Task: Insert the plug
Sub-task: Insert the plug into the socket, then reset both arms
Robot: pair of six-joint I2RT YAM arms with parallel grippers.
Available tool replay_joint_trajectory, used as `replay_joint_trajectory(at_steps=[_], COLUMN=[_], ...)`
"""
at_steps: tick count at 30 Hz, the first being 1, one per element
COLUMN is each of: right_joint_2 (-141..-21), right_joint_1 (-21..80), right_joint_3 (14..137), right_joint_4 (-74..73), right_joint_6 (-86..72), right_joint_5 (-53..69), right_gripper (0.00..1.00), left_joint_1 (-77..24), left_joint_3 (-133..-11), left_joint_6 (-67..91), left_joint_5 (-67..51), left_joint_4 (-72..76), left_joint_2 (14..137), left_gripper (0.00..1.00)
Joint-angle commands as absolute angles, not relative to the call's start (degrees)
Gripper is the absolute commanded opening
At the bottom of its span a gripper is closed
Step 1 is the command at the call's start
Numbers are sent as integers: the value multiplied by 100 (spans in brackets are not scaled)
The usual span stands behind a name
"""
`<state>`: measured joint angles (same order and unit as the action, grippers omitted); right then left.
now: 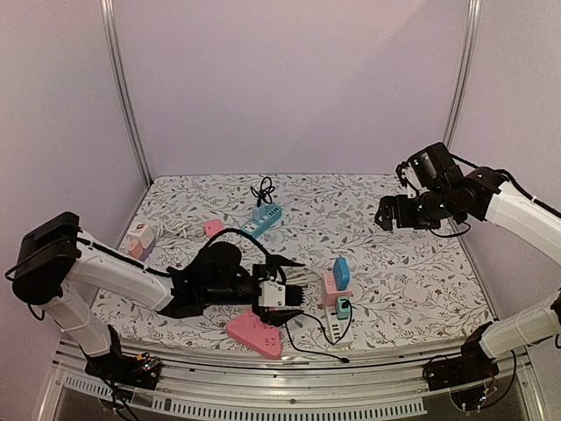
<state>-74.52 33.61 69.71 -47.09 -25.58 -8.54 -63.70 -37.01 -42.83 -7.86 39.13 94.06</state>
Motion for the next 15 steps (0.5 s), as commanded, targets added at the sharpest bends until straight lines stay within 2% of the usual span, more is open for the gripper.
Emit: replay_joint_trajectory(at_steps=[1,8,11,15], right_joint_2=[-6905,-6423,-6349,-6134], right_joint_1=[3283,2663,2440,2259], right_joint_3=[6403,5553,5325,5047], right_joint_4=[-4134,-3509,-3325,-3202], right_joint_6=[-2478,-2489,-2474,-2453], right_joint_5=[-1018,-504,-441,-438], right_gripper=[99,99,99,99], left_joint_1=[-5637,-4526,-4159,-3599], left_joint_3=[-4201,-5119,-4868,-4340], left_joint_6=[-4998,-4213,-3710,-2984], left_joint_5=[-1016,501,1030,1133], left_joint_4=[1301,-703,-884,-1185], left_joint_2=[8583,7803,7340,6572], left_gripper=[99,100,100,99])
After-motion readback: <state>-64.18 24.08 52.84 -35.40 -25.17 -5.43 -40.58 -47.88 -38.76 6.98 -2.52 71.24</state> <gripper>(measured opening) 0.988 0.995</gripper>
